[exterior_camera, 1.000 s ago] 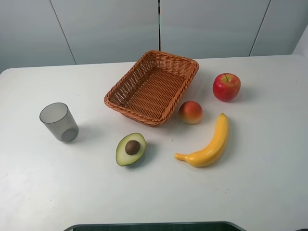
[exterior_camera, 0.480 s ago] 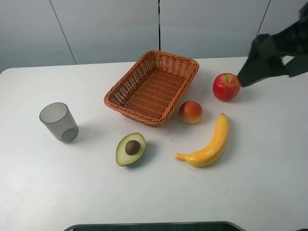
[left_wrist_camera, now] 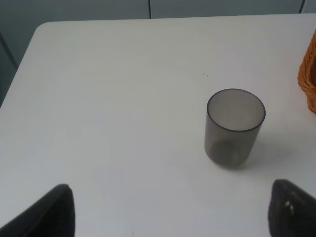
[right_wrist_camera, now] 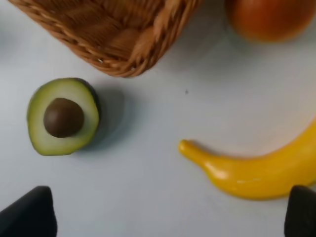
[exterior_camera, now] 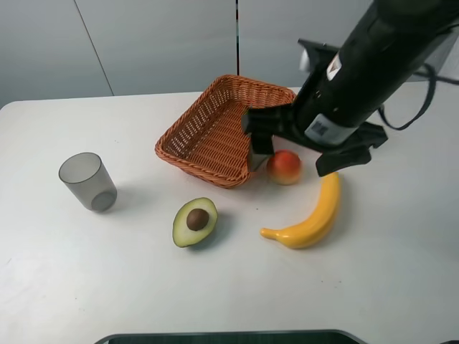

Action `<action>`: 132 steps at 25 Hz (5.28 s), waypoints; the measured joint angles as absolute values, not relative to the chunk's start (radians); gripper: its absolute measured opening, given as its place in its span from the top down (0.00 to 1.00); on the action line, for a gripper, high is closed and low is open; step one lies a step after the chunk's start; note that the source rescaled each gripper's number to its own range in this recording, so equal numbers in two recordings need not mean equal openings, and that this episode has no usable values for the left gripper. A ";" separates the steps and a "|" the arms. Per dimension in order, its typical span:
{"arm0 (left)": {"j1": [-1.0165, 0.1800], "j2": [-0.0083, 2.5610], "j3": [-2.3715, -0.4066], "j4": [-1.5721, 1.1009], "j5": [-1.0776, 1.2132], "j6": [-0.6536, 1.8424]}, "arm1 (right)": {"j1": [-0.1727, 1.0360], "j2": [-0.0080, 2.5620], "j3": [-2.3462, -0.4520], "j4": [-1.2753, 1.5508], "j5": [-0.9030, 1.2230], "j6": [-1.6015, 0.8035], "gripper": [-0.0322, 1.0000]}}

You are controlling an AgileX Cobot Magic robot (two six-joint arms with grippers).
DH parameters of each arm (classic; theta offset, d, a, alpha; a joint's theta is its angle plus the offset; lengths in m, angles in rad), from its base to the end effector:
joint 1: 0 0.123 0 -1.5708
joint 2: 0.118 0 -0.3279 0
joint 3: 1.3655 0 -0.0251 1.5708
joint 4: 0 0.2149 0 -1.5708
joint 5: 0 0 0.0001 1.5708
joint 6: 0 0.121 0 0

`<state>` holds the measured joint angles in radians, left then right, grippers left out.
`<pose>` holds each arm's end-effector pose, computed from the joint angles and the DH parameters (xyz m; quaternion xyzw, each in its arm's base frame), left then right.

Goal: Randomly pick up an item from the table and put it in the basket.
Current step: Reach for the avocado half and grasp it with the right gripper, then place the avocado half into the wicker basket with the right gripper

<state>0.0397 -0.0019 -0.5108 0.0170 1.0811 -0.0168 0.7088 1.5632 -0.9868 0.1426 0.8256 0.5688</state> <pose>-0.0553 -0.0004 0.2470 -0.0246 0.8548 0.0144 0.5181 0.1957 0.1844 0.2538 -0.0281 0.9898 0.1226 0.0676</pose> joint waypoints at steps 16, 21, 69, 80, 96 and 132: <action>0.040 -0.002 -0.511 0.017 1.081 -0.019 | 1.002 1.997 -1.351 -0.032 0.826 0.933 0.00; 0.040 -0.002 -0.511 0.017 1.081 -0.019 | 1.060 2.066 -1.371 -0.120 0.828 1.088 0.00; 0.040 -0.002 -0.511 0.017 1.081 -0.019 | 1.080 2.192 -1.376 -0.345 0.757 1.485 0.00; 0.040 -0.002 -0.511 0.017 1.081 -0.019 | 1.082 2.215 -1.378 -0.288 0.756 1.428 0.51; 0.040 -0.002 -0.511 0.017 1.081 -0.019 | 1.082 2.215 -1.378 -0.277 0.756 1.407 0.95; 0.040 -0.002 -0.511 0.017 1.081 -0.021 | 0.884 1.888 -1.380 -0.084 0.856 0.799 0.95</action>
